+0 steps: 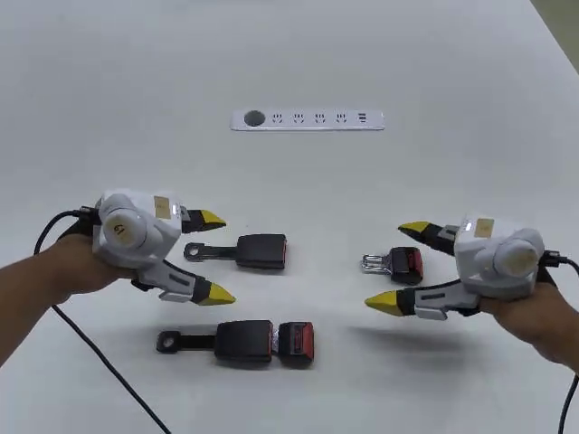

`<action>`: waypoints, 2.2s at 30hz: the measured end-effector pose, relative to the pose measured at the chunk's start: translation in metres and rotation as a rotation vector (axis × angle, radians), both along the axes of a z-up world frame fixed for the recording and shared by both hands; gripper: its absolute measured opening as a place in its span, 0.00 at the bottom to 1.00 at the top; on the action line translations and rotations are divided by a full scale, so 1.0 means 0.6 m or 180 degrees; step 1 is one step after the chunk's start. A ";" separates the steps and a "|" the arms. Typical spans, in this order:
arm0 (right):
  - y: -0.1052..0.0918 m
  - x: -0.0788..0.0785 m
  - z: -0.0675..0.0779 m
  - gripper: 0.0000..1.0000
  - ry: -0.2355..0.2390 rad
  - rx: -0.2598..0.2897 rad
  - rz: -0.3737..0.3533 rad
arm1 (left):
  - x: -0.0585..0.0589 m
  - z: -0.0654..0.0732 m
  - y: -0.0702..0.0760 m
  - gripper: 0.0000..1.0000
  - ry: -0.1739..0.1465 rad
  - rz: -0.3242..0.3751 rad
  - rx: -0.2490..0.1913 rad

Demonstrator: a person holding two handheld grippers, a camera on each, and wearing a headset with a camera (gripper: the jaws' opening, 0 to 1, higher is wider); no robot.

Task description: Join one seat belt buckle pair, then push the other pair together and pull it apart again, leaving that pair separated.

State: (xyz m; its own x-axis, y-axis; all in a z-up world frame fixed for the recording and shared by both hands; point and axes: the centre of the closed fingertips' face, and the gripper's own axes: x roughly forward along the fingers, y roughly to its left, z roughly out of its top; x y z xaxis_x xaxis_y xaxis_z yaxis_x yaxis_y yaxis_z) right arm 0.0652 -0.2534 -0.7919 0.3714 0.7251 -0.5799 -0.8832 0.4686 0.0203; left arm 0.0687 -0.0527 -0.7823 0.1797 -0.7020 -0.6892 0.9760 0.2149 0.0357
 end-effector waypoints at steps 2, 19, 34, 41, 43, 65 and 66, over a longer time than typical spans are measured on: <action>-0.014 0.009 -0.006 0.79 0.0010 -0.0055 0.0009 | 0.007 -0.001 -0.004 0.71 -0.0028 -0.0029 0.0017; -0.048 0.013 -0.051 0.71 0.0315 -0.0290 0.0347 | 0.042 -0.057 -0.037 0.68 0.0087 -0.0231 0.0139; -0.047 0.013 -0.067 0.46 0.0338 -0.0403 0.0711 | 0.050 -0.088 -0.055 0.52 0.0209 -0.0434 0.0138; -0.053 0.014 -0.069 0.37 0.0252 -0.0473 0.0858 | 0.047 -0.094 -0.061 0.36 0.0205 -0.0545 0.0116; -0.054 0.015 -0.069 0.37 0.0238 -0.0479 0.0863 | 0.045 -0.095 -0.061 0.36 0.0197 -0.0567 0.0115; -0.049 0.012 -0.067 0.35 0.0209 -0.0040 0.0626 | 0.035 -0.088 -0.058 0.35 0.0208 -0.0683 0.0103; -0.048 0.012 -0.066 0.35 0.0202 -0.0027 0.0616 | 0.035 -0.087 -0.058 0.35 0.0210 -0.0685 0.0098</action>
